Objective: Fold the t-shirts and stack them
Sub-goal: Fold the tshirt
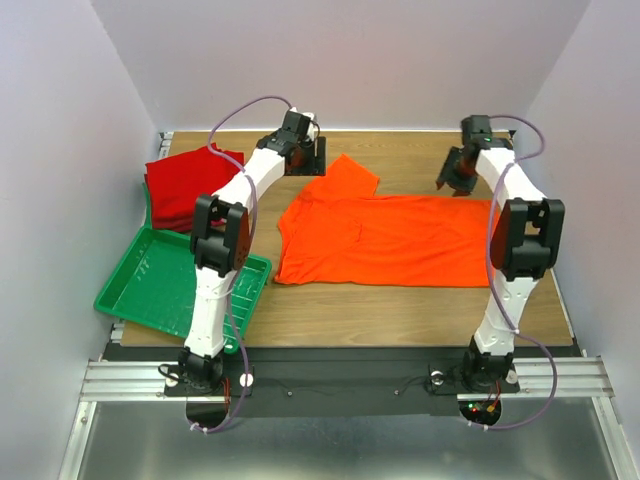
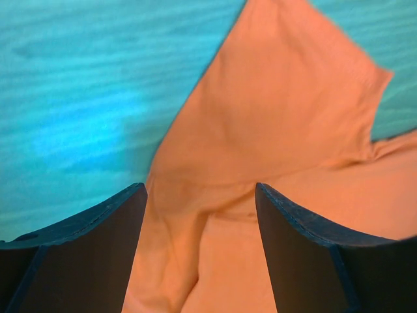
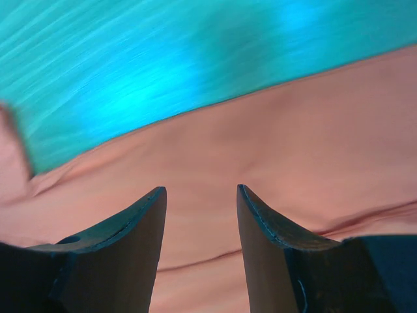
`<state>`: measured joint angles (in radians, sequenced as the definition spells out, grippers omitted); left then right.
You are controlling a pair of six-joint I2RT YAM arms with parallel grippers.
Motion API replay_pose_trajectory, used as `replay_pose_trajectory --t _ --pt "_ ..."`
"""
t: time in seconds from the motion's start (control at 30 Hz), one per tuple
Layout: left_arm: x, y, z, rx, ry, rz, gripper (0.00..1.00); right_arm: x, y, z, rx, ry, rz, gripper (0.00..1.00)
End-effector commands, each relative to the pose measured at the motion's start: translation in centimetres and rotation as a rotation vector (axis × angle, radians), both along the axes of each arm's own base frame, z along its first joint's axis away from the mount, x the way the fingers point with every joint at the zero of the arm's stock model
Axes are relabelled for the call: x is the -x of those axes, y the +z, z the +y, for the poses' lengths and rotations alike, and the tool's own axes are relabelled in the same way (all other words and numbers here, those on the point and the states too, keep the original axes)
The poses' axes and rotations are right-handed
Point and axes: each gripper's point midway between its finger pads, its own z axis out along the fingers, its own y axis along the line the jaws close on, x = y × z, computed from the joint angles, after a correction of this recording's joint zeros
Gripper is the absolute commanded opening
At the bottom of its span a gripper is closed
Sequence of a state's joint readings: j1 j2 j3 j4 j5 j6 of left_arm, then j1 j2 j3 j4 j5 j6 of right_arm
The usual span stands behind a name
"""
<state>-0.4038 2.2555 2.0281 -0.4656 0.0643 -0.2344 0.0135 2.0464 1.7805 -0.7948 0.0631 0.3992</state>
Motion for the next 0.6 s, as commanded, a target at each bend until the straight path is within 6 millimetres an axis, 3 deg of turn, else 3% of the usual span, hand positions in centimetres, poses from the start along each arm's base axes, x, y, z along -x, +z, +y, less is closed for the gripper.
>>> replay_pose_trajectory --t 0.0,0.17,0.37,0.57 --pt "-1.8 2.3 -1.4 0.071 0.000 -0.053 0.79 -1.1 1.5 -3.2 -0.047 -0.054 -0.092 0.53" --pt "-3.4 3.5 -3.1 0.149 -0.020 -0.112 0.79 -0.9 0.0 -5.9 -0.069 -0.104 -0.082 0.52" --pt "-3.9 2.6 -3.3 0.156 -0.011 -0.114 0.78 -0.4 -1.3 -9.1 -0.086 -0.178 -0.077 0.52" --pt "-3.4 0.9 -4.1 0.154 -0.027 -0.085 0.77 0.9 -4.0 -9.2 -0.090 -0.168 -0.025 0.52"
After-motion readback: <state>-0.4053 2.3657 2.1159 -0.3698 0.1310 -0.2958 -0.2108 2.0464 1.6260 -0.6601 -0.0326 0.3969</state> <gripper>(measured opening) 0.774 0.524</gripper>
